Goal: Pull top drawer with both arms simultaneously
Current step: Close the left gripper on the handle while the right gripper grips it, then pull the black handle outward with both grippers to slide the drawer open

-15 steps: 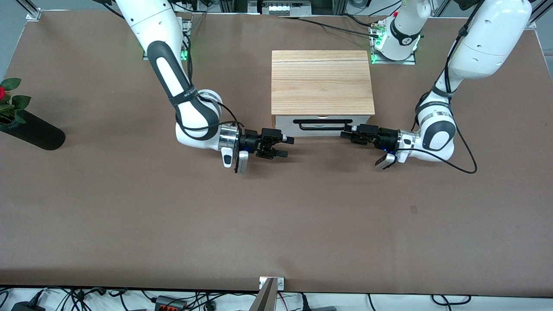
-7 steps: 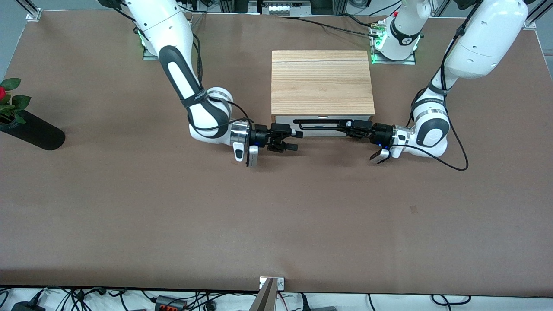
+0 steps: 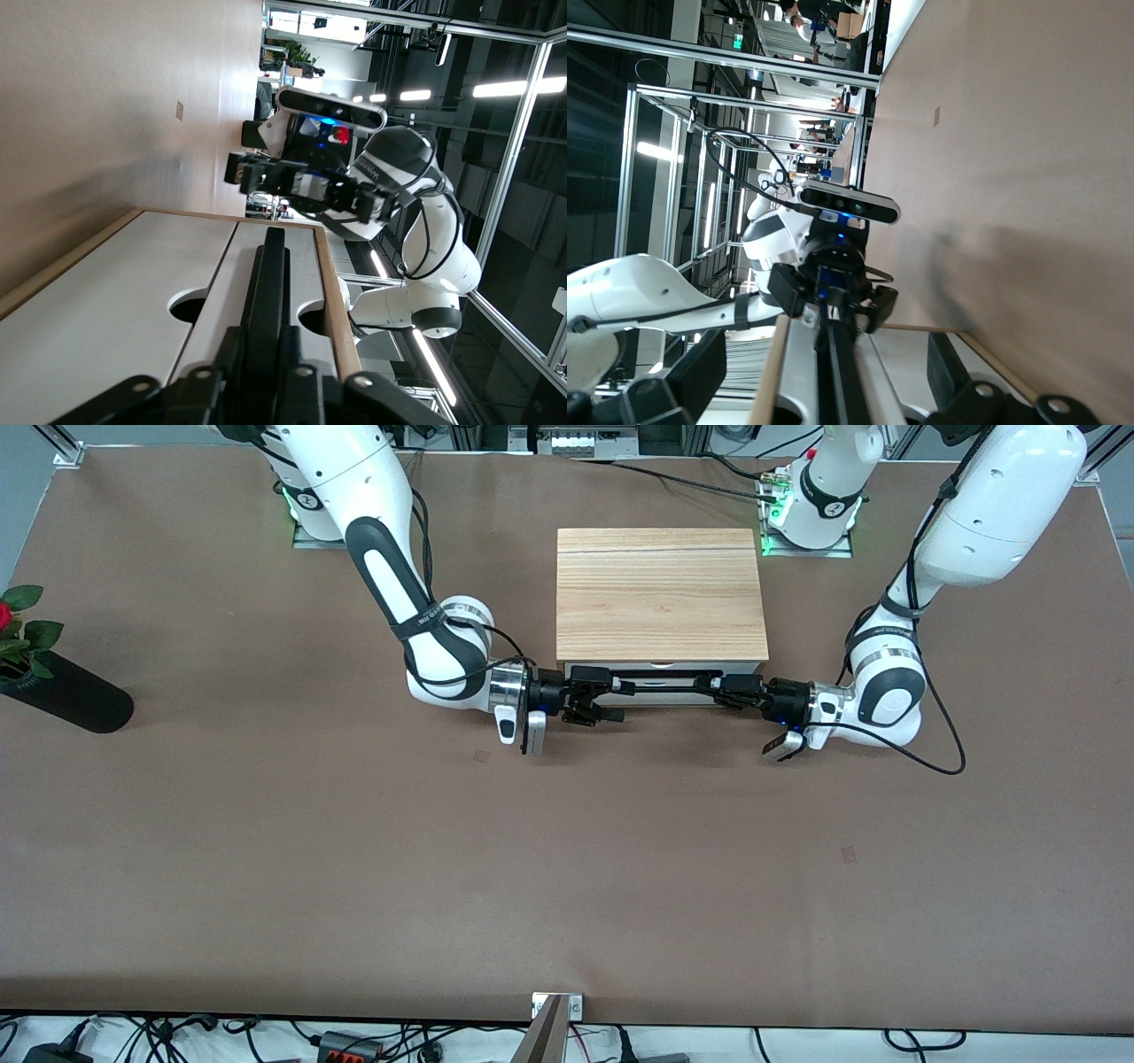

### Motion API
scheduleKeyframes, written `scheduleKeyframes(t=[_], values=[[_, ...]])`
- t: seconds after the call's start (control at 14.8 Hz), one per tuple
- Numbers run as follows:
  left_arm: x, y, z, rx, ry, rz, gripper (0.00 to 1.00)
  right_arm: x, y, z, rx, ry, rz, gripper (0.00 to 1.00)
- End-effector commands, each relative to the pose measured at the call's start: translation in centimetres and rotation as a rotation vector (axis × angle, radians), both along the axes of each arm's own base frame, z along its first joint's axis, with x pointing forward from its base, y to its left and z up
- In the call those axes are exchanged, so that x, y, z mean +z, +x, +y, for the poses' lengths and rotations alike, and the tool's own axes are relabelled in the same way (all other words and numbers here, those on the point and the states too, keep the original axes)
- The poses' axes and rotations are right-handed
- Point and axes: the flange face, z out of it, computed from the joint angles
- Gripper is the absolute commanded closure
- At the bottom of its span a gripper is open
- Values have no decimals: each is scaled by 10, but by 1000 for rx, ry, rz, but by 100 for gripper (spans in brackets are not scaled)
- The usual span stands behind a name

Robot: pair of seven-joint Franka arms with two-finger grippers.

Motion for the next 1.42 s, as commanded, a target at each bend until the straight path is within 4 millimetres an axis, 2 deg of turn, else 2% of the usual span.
scheduleKeyframes(t=[0.0, 0.14, 0.41, 0.54, 0.75, 0.95, 1.08, 1.22, 1.35], values=[[2, -1, 0, 21, -15, -4, 90, -11, -16, 0, 1, 14, -21, 0], [0, -2, -1, 21, -16, 1, 95, -13, -20, 0, 10, 26, -15, 4], [0, -1, 0, 22, -17, 1, 99, -14, -24, -1, 17, 27, -10, 29], [0, -2, 0, 22, -19, 1, 99, -14, -24, -2, 19, 32, -11, 37], [-1, -3, 0, 21, -21, 9, 99, -15, -27, -5, 26, 39, 9, 44], [-9, -7, 4, 23, -52, 43, 99, -16, -37, -10, 49, 69, 31, 46], [-9, -8, 4, 24, -55, 45, 99, -14, -40, -9, 54, 69, 33, 52], [-8, -7, 4, 22, -55, 42, 99, -16, -42, -8, 60, 67, 27, 53], [-8, -7, 4, 22, -55, 44, 99, -20, -47, -11, 62, 60, 35, 60]])
